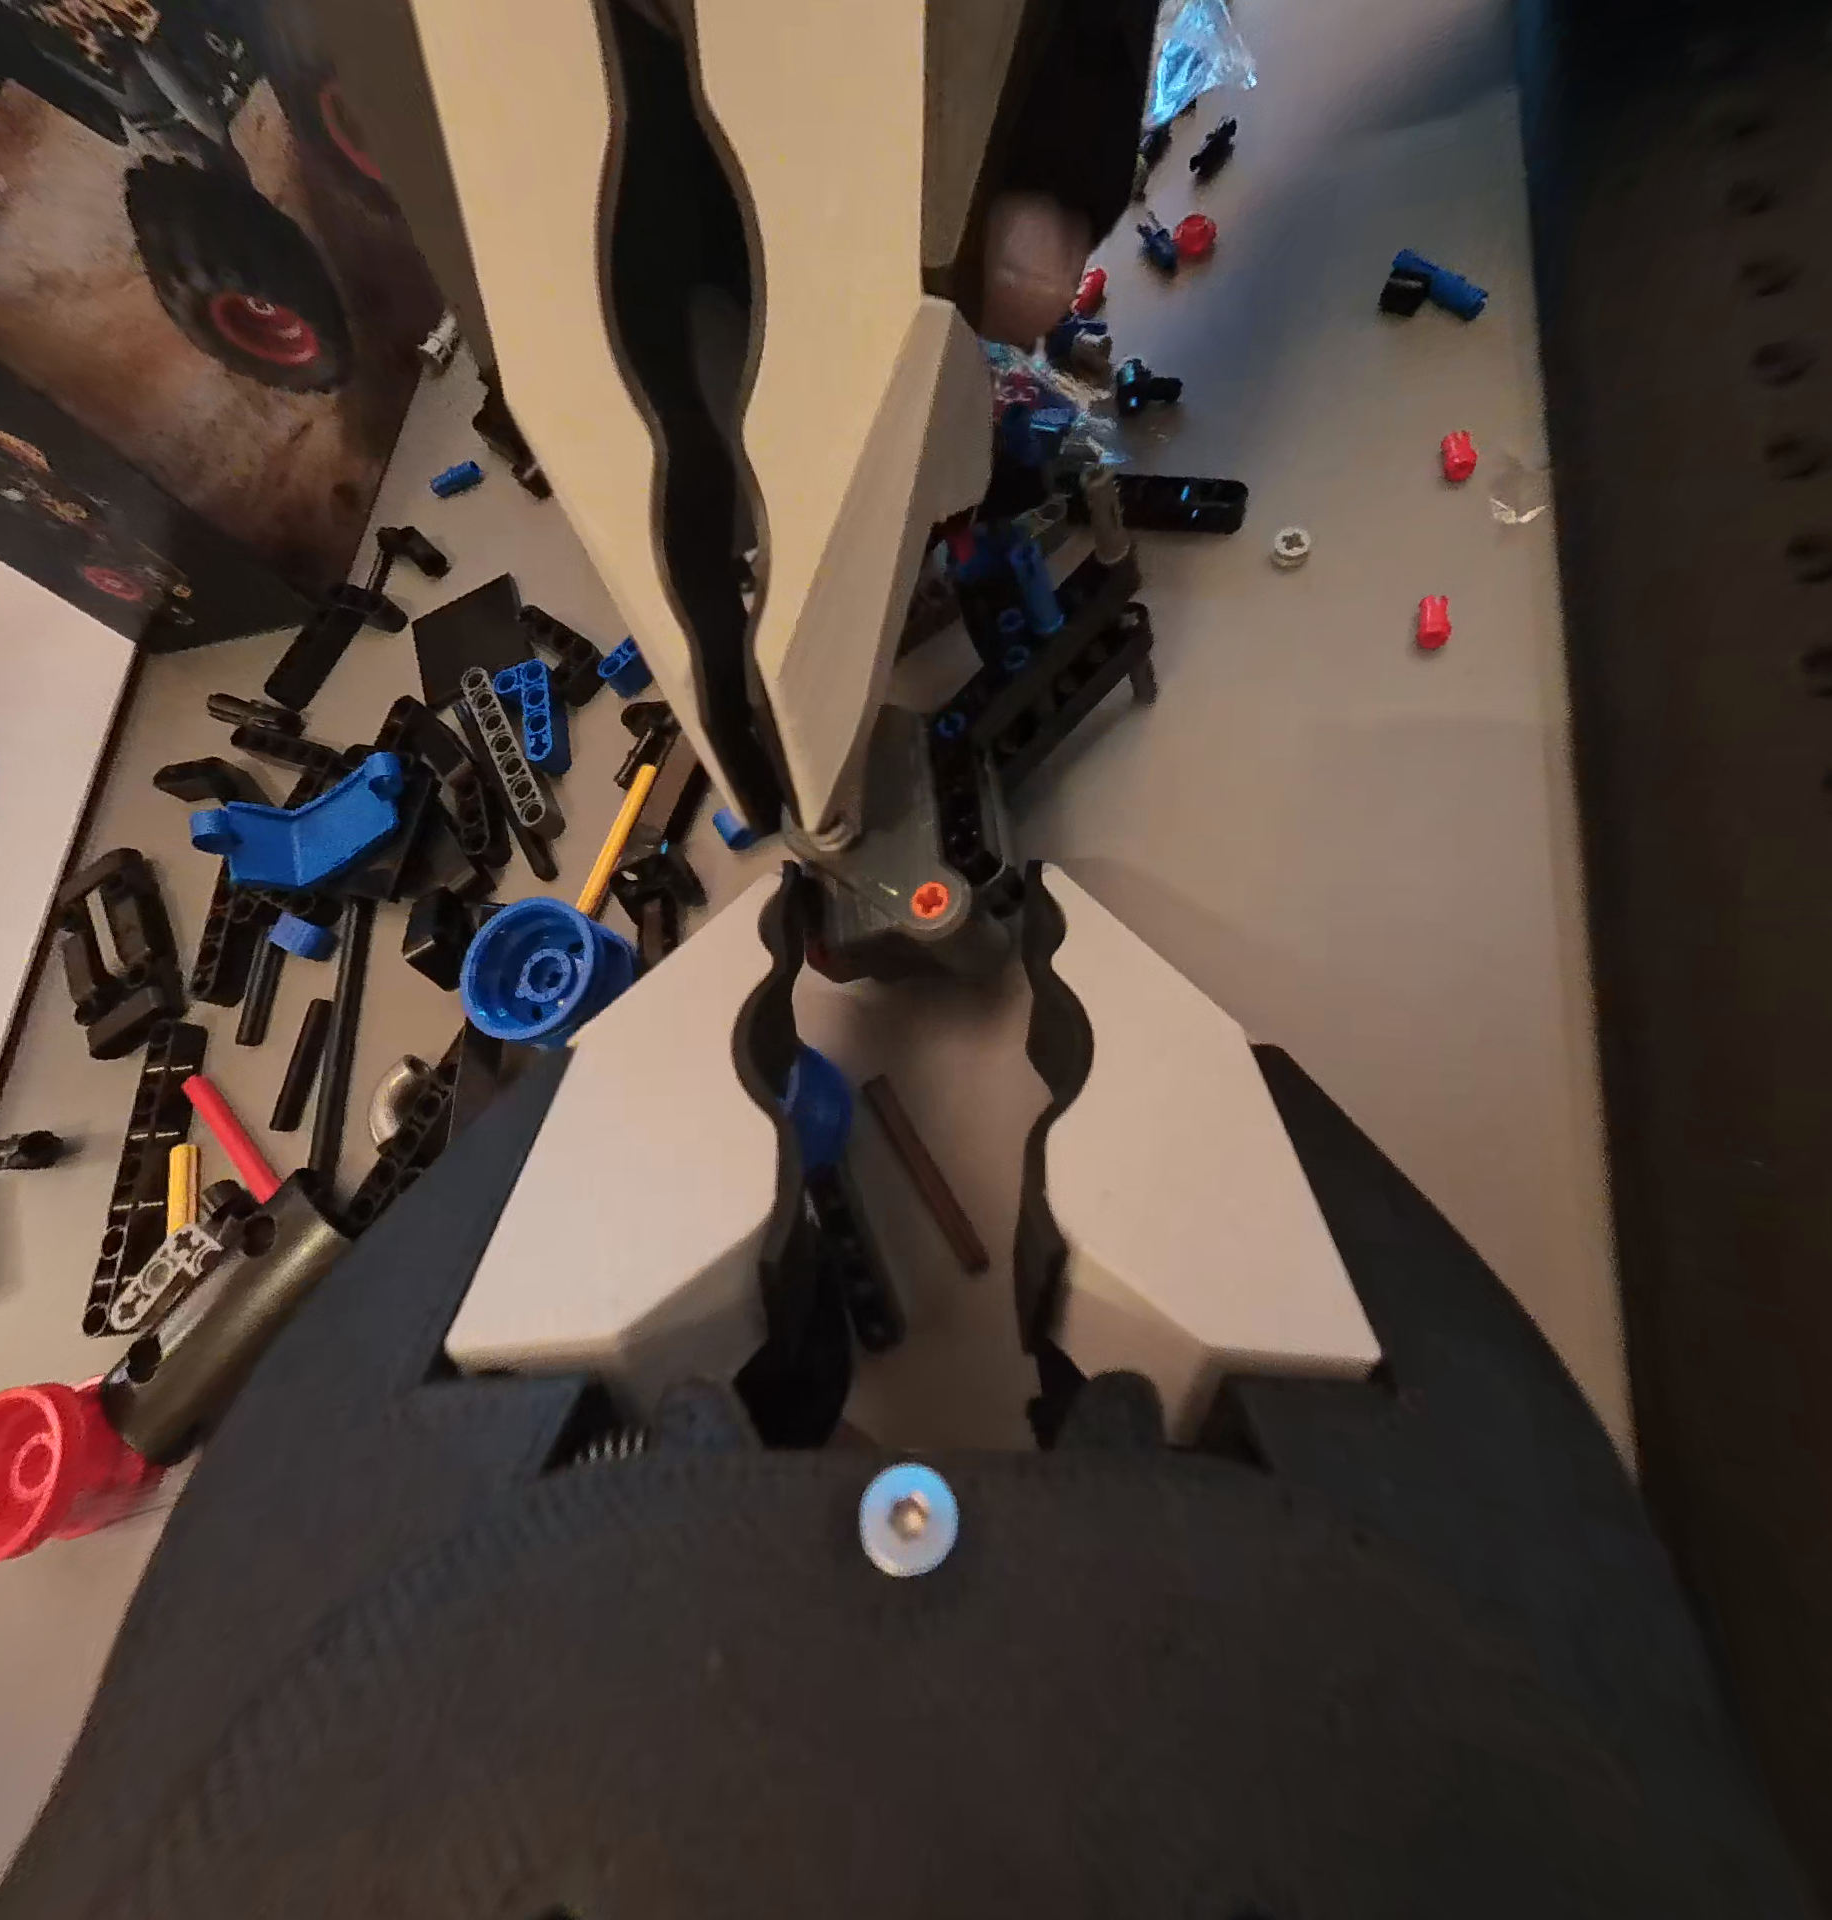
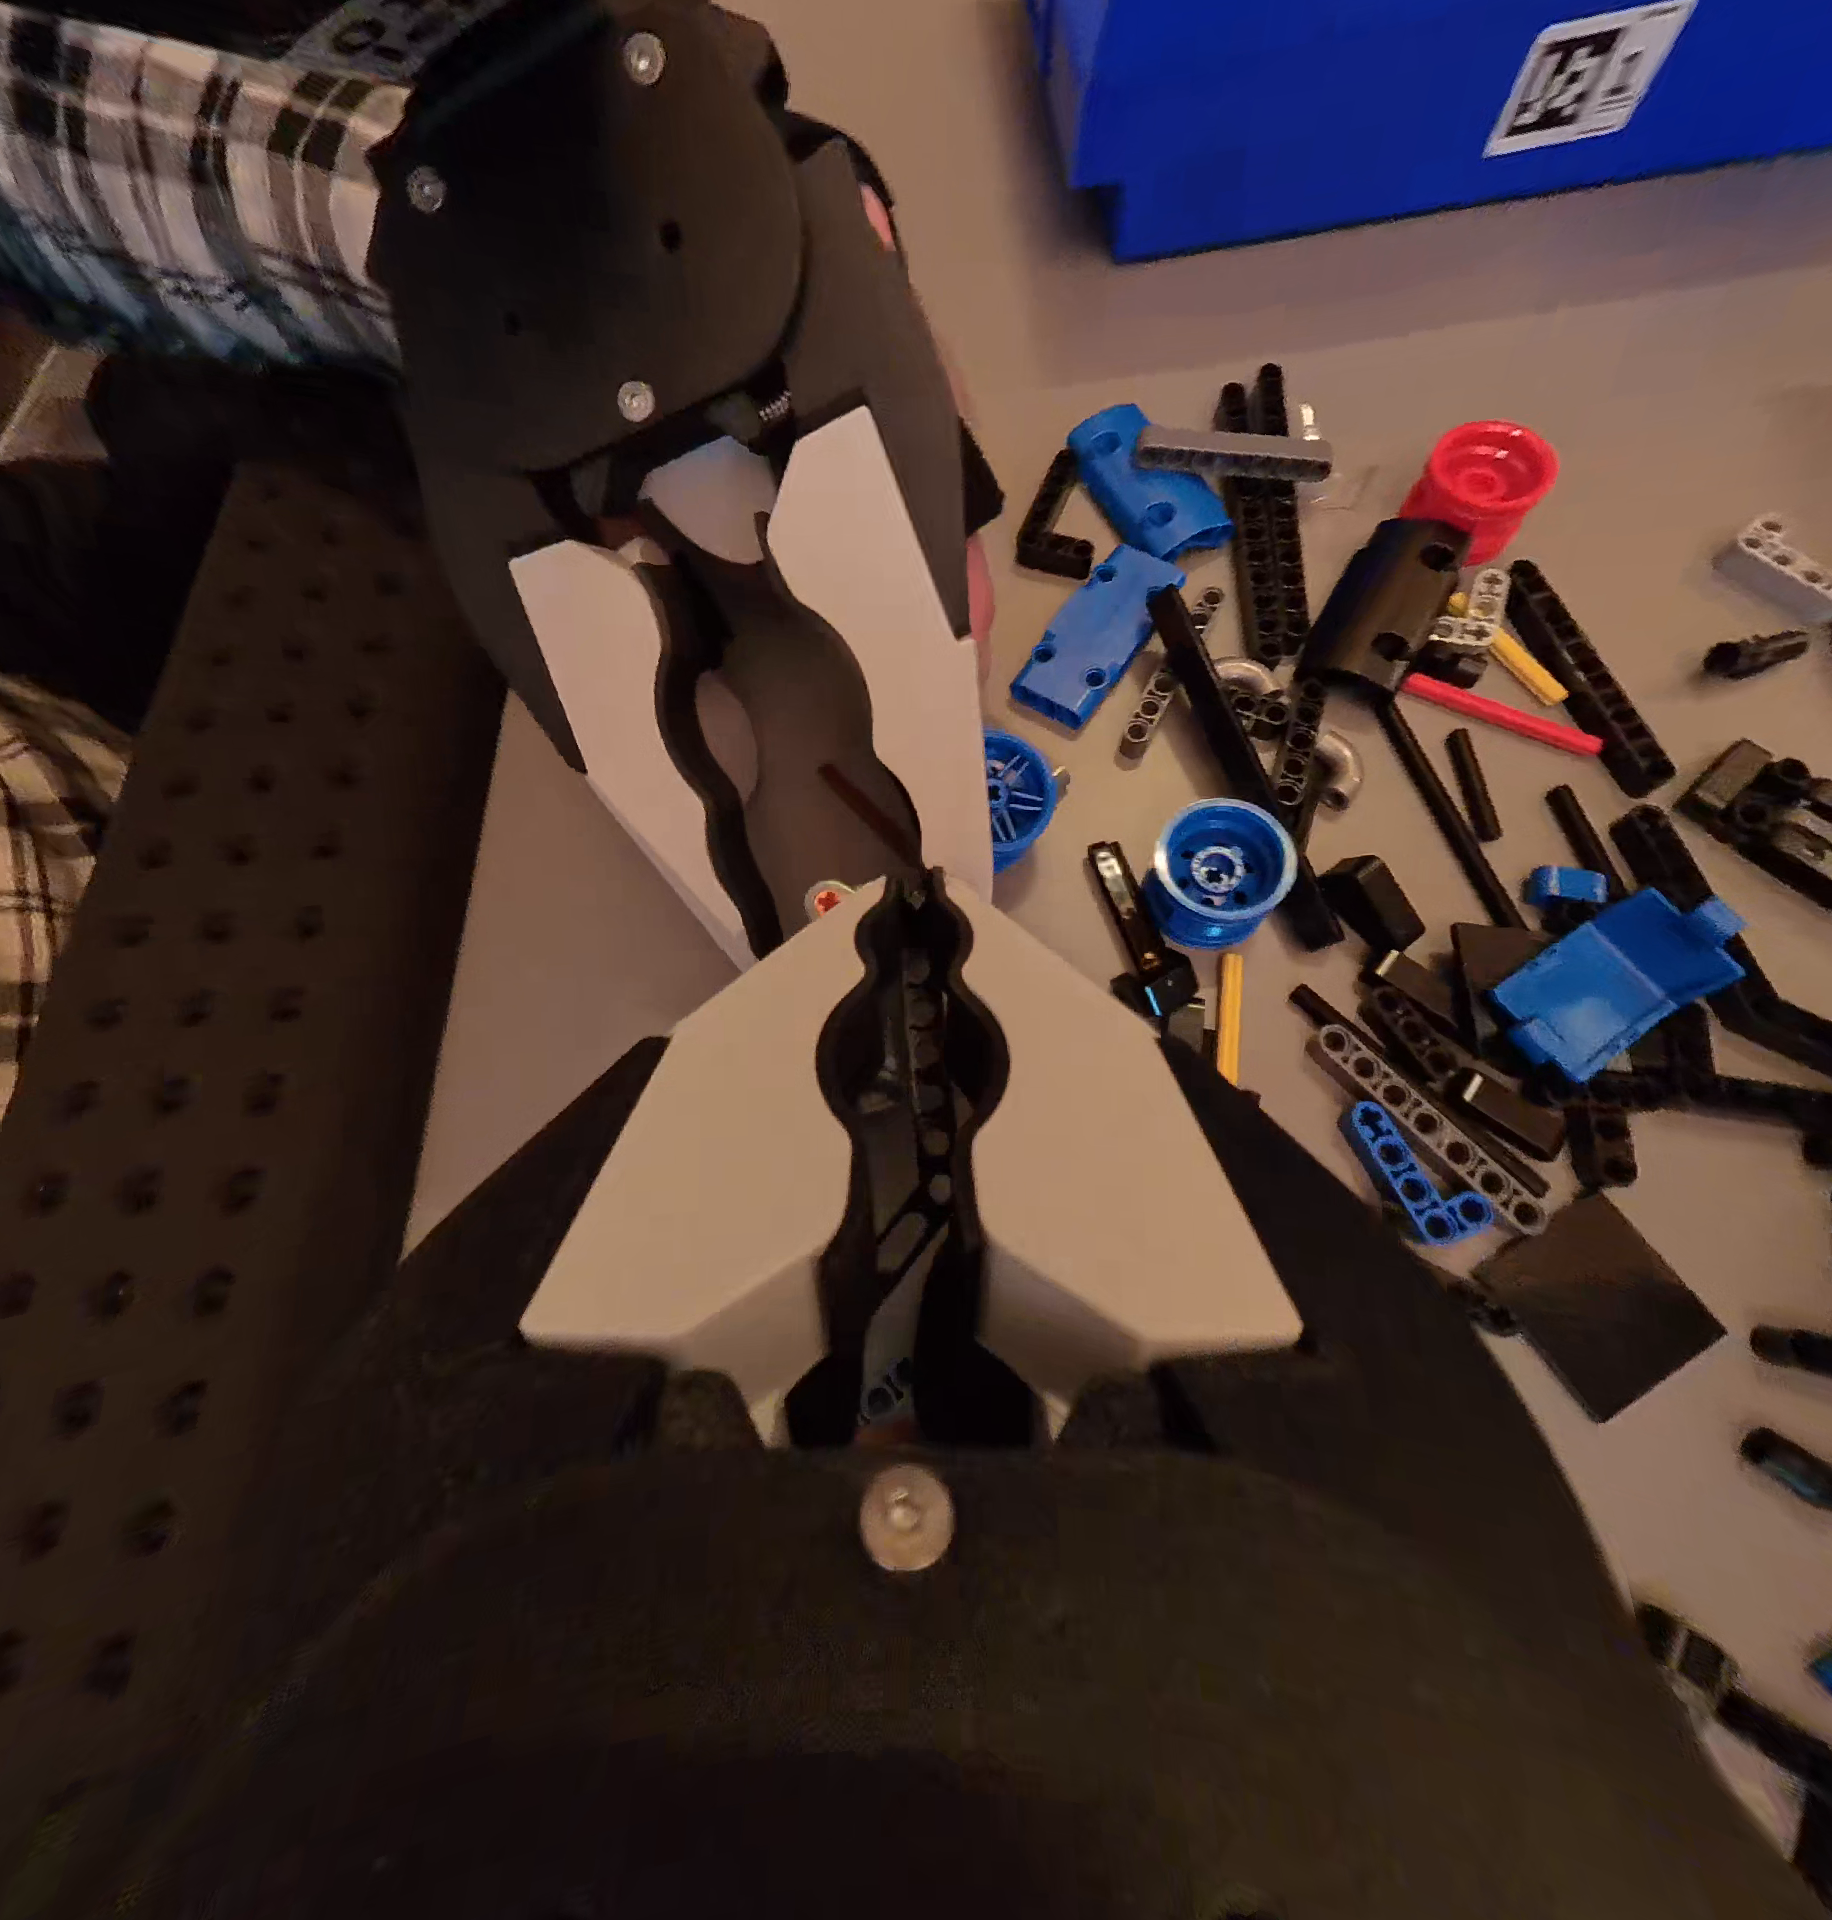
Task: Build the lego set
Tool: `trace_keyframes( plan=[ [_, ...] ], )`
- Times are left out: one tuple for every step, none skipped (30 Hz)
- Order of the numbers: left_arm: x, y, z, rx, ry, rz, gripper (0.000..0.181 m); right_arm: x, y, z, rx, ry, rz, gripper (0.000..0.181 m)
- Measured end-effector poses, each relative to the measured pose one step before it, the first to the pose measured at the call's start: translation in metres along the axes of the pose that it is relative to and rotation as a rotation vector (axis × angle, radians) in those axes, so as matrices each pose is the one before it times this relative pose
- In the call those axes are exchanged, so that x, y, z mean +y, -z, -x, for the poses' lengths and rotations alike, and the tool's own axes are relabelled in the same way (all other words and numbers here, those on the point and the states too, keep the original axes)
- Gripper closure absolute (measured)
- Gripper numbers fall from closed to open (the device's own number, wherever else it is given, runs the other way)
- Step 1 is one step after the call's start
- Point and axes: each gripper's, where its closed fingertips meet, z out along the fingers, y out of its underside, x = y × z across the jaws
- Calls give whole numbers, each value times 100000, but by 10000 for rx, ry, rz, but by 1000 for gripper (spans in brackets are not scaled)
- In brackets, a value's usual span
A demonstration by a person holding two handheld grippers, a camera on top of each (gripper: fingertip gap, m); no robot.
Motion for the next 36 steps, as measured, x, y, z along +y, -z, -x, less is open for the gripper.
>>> trace_keyframes(
  plan=[
    [-39,2,58,-52,-14,-40,141,-21,45,-44,121,-73,-86,179],
    [-87,26,-38,16,45,-24,141,6,15,52,52,-111,-26,179],
    [-65,3,-46,22,60,-11,141,12,3,49,15,-133,-14,179],
    [-18,-40,-49,-6,-6,6,141,49,1,143,-60,-83,-15,179],
    [9,-48,-70,-27,-47,41,141,66,-11,180,-67,25,9,179],
    [43,-28,26,-73,-47,70,141,110,-33,-51,114,127,77,179],
    [-3,-7,43,-62,-46,15,142,92,-26,-120,193,181,121,177],
    [-52,18,-9,-3,5,-29,142,12,-23,127,49,153,102,178],
    [-37,2,-14,25,39,-31,142,-13,-40,157,32,128,83,178],
    [59,-17,32,8,27,17,142,-9,-37,5,120,93,67,177],
    [4,-29,14,9,9,4,144,46,-21,44,82,80,78,176],
    [-98,8,-16,-2,-15,-36,144,64,25,142,4,80,91,176],
    [-66,29,-89,32,-37,12,143,58,49,29,47,57,97,173],
    [-46,59,-54,15,-13,-2,141,27,116,-75,79,22,58,169],
    [-70,98,27,-6,23,-33,138,-86,176,-68,37,5,-14,163],
    [-138,193,-21,43,-16,-92,134,-131,257,-64,27,40,-41,160],
    [-263,331,49,42,37,-182,131,-182,360,-209,125,106,-30,158],
    [-183,449,278,-34,137,-100,129,-361,479,-444,282,157,-56,152],
    [-280,588,455,-113,83,-151,126,-679,568,-624,369,231,-122,148],
    [-476,724,684,-186,79,-284,126,-1036,604,-791,407,293,-203,146],
    [-423,758,1025,-293,83,-227,127,-1326,548,-1197,529,330,-239,143],
    [-343,819,1455,-416,146,-173,126,-1494,443,-1581,610,359,-234,141],
    [-405,863,1701,-453,232,-244,127,-1514,266,-1861,607,326,-218,141],
    [-415,868,2106,-593,303,-235,127,-1452,47,-2098,575,243,-176,140],
    [-463,811,2569,-776,284,-189,127,-1405,-206,-2233,535,155,-150,138],
    [-720,759,2592,-713,159,-262,125,-1439,-450,-2190,427,82,-205,137],
    [-994,687,2635,-669,159,-374,125,-1403,-732,-2064,325,-9,-228,134],
    [-1049,492,2900,-755,249,-348,127,-1210,-1008,-2075,324,-4,-139,131],
    [-934,219,2972,-775,205,-216,127,-1040,-1212,-2056,380,124,-84,129],
    [-826,-101,2732,-656,72,-154,126,-913,-1411,-1947,402,182,-75,127],
    [-687,-389,2521,-560,76,-116,127,-658,-1615,-1699,335,168,46,120],
    [-386,-688,2264,-438,200,-8,126,-453,-1679,-1333,206,173,153,117],
    [-310,-845,1729,-173,359,-13,124,-406,-1615,-1198,207,192,135,118],
    [-368,-879,1433,-125,406,-83,122,-273,-1496,-1335,344,227,133,117],
    [-211,-862,1436,-306,183,-46,122,10,-1396,-1187,270,127,193,118],
    [64,-923,1148,-249,94,70,122,255,-1272,-670,-9,-63,264,118]
  ],
)
